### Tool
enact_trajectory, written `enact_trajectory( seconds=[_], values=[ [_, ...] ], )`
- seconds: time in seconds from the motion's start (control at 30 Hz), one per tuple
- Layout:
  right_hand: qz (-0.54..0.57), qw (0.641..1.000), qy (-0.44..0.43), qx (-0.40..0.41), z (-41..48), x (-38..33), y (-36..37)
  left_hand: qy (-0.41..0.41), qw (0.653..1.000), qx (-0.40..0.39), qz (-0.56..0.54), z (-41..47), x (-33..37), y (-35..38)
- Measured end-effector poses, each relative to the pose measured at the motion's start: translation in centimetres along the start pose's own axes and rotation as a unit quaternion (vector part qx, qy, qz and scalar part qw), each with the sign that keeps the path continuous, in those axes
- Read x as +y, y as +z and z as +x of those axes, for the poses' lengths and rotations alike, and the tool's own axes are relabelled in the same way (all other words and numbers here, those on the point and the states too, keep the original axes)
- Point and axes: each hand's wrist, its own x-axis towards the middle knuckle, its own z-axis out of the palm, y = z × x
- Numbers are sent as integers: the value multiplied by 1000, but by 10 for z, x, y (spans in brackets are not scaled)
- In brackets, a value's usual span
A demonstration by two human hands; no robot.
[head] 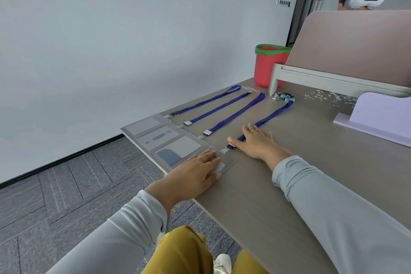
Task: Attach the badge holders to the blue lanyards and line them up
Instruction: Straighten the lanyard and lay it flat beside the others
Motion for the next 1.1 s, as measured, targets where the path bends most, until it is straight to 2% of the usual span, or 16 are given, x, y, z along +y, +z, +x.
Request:
enact_trajectory(
  seconds=[0.67,0.8,1.0,1.1],
  values=[
    [8,1000,-6,5,2,-2,0,0,1000,6,0,2,-7,-3],
    [42,999,-11,19,2,0,-2,5,1000,0,18,4,-6,-11],
    [72,996,1,61,8,17,-8,30,998,52,26,32,-3,-29],
    [70,995,9,66,10,29,-11,45,998,44,15,60,3,-32]
  ],
)
